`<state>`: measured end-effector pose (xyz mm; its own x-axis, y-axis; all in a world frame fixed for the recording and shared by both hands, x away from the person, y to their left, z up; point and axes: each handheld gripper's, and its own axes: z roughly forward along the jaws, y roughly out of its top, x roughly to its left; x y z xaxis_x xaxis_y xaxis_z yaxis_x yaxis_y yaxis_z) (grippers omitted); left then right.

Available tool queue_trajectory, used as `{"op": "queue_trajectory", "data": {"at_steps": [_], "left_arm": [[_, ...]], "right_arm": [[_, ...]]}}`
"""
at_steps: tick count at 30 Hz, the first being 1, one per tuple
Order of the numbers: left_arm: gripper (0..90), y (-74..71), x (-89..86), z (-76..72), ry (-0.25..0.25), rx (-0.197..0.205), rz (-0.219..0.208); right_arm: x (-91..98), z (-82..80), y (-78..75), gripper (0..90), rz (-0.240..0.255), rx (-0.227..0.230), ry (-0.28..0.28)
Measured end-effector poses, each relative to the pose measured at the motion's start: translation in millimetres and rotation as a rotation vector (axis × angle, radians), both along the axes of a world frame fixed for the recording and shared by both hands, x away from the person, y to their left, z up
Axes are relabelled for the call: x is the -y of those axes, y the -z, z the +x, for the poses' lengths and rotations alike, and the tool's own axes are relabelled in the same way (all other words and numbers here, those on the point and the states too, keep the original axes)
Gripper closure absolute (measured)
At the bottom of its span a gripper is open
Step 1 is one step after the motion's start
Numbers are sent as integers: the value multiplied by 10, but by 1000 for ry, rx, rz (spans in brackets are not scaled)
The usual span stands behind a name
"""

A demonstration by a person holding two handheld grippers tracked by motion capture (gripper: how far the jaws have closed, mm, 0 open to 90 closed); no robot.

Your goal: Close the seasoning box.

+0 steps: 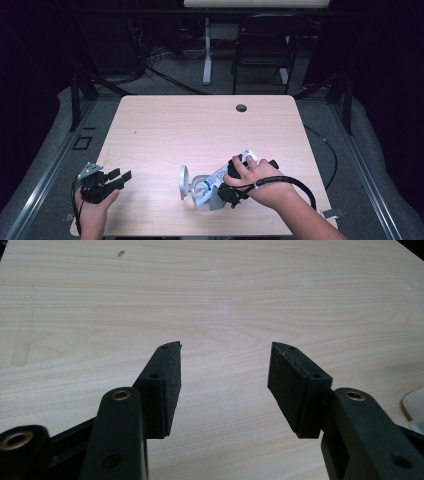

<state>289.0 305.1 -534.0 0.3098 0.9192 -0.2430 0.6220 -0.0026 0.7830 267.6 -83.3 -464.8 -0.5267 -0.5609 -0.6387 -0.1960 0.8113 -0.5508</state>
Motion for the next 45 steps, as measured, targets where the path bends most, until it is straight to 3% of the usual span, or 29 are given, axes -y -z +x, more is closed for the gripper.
{"op": "queue_trajectory", "data": {"at_steps": [5,6,7,8,30,39,45], "left_arm": [[477,1,-1,0,0,0,0],[478,1,-2,0,0,-1,0],[478,1,-2,0,0,-1,0],[478,2,-1,0,-1,1,-2],[477,7,-5,1,-2,1,-4],[477,6,-4,1,-3,2,-4],[477,6,-7,1,-2,2,-3]], "right_arm": [[1,0,4,526,1,2,-4],[-20,-12,-15,526,-35,22,-1],[-20,-12,-15,526,-35,22,-1],[-39,-24,-34,528,-84,54,-4],[-25,-18,-42,542,-56,46,-4],[-43,-32,-80,555,-83,72,-4],[-34,-29,-72,558,-74,68,-7]]}}
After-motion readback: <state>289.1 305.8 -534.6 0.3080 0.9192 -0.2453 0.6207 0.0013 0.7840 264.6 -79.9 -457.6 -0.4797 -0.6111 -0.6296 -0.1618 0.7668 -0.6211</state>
